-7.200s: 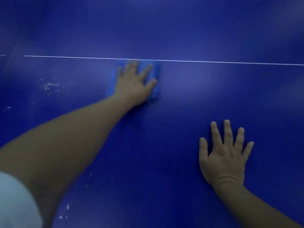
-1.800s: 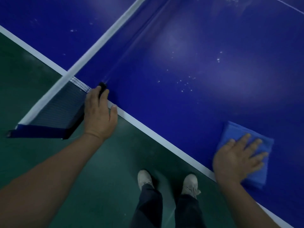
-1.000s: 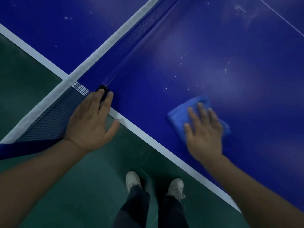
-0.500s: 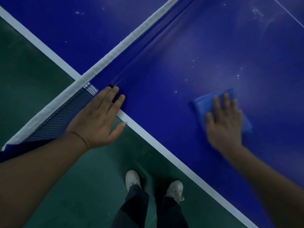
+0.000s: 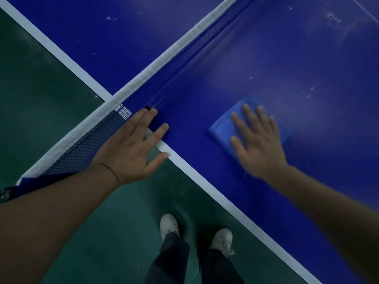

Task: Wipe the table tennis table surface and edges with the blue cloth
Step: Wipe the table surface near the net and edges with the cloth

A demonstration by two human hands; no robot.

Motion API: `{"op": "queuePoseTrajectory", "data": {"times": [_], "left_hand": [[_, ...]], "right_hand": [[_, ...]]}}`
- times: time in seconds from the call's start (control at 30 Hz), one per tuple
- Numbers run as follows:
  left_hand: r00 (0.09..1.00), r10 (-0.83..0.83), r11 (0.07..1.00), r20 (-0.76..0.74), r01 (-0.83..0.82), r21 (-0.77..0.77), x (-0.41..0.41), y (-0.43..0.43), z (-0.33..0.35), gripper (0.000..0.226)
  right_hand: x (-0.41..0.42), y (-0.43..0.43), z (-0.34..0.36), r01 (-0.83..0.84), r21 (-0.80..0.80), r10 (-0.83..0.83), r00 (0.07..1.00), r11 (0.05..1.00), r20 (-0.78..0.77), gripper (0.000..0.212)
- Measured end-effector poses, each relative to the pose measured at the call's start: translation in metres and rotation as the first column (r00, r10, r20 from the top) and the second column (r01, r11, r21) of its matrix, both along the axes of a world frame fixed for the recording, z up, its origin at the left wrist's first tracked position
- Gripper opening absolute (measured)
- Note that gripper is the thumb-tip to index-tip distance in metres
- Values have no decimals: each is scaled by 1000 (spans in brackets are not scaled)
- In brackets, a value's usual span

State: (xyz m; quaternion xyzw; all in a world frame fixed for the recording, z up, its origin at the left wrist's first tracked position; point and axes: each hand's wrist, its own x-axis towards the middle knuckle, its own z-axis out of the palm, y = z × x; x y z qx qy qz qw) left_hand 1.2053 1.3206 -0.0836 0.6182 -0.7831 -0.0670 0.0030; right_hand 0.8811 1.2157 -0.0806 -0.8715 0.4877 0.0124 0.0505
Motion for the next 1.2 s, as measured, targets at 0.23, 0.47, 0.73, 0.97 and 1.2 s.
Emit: {"op": "queuePoseTrajectory", "data": {"times": [0.23,0.47,0.73,0.97,1.2], "left_hand": [[999,38,998,-33,-36,43,-1,2,3,74],[998,36,999,-43,-36,-3,0,2,-2,74],[1000,29,1000,-3,-29,-3,-1,1,1,84],[999,30,999,-17,-31,-37,-1,1,-2,82],[1000,24,998,6,-24,-51,-2,2,-2,85]], "right_hand": [[57,3,-7,141,8,-141,990,990,9,62],[-40,-91,7,310,3,-310,950,951,-36,77],[82,-36,-5,27,-17,-27,999,1000,-30,66],[23,-87,14,-2,26,2,1000,1000,-2,74],[93,-22,-6,-325,16,325,946,945,22,64]]}}
